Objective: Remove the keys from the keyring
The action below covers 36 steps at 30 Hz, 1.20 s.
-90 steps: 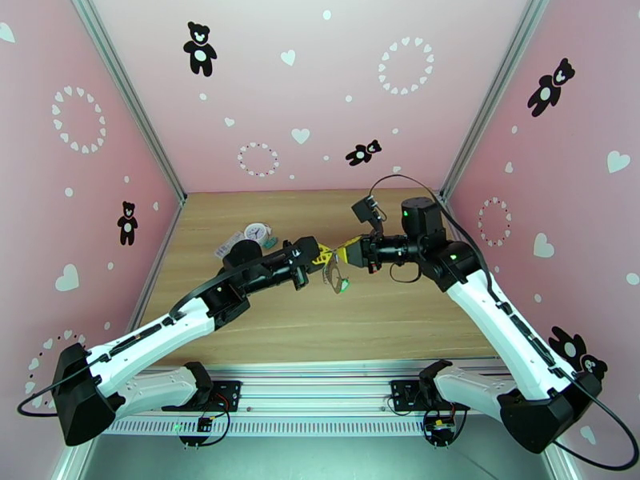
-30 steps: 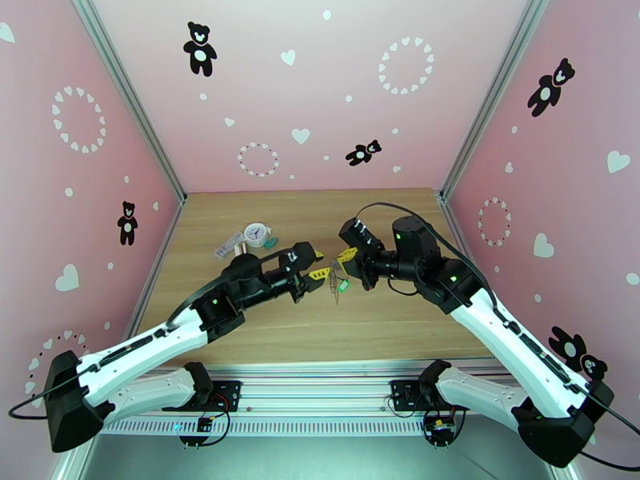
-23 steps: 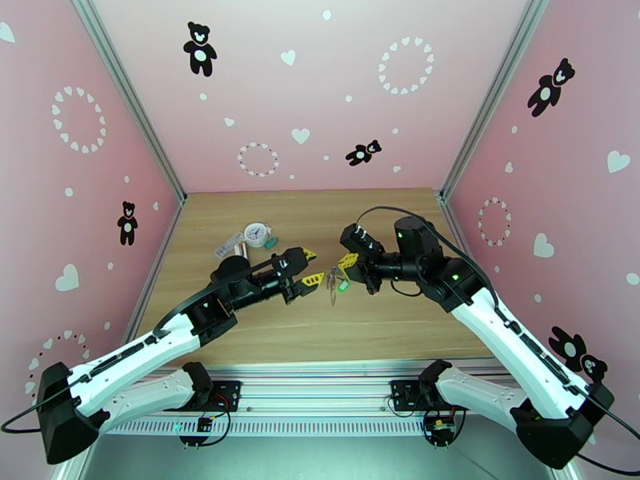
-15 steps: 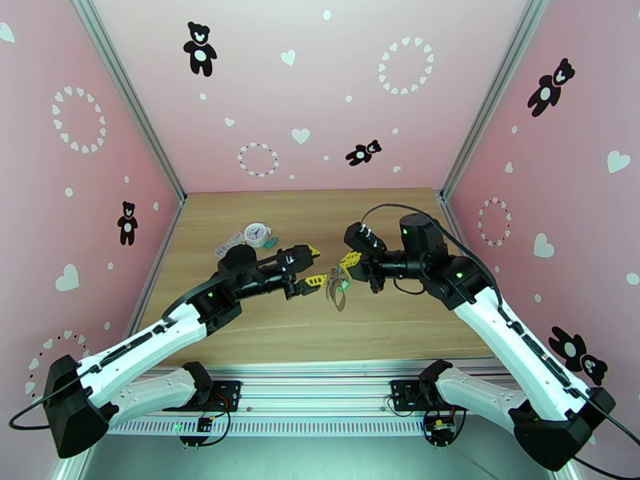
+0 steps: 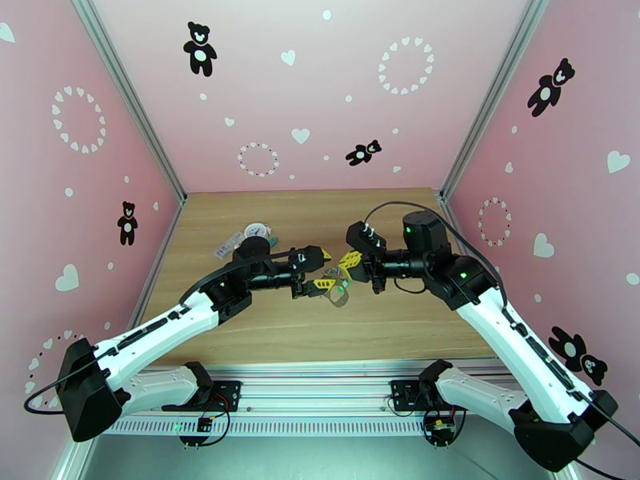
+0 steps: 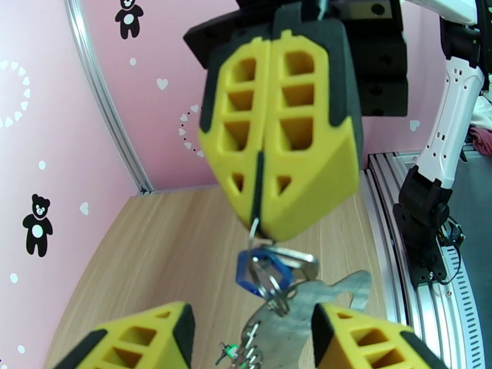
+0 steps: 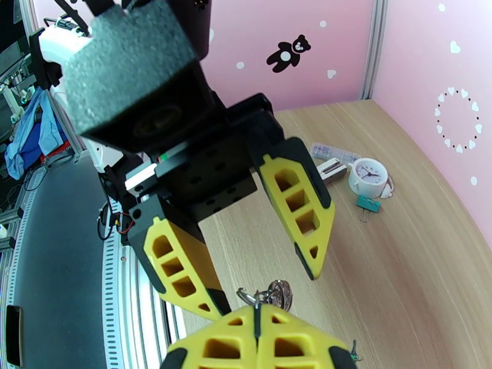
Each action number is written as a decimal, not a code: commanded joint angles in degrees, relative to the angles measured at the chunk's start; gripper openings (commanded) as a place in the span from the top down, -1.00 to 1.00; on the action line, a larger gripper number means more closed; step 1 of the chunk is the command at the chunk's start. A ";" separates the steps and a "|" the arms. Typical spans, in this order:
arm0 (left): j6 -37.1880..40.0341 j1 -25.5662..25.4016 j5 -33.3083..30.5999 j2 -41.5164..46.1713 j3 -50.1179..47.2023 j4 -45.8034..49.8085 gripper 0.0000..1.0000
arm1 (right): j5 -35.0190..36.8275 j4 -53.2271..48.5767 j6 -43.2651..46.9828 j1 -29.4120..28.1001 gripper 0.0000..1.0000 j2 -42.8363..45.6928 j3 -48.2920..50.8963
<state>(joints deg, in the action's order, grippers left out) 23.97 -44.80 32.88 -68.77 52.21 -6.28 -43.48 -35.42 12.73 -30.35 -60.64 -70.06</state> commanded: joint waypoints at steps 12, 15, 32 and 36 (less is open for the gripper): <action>1.09 0.24 11.58 -3.86 6.95 4.99 0.07 | -3.86 0.87 -1.56 0.11 1.00 3.15 -2.09; 0.77 0.24 12.62 -4.27 7.67 6.20 0.15 | -3.41 0.83 -1.47 0.11 1.00 3.40 -2.36; -7.10 0.07 9.54 -3.32 2.77 -4.56 0.50 | 2.32 4.23 -4.59 -0.17 1.00 5.63 0.63; -7.62 -0.46 8.23 -3.32 2.02 -6.51 0.48 | 3.21 5.29 -5.55 -0.36 1.00 5.71 1.29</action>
<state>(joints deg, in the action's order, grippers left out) 18.00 -44.82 42.59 -72.75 55.13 -9.56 -41.50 -33.08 8.71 -30.37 -55.72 -69.54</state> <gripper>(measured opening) 0.256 0.035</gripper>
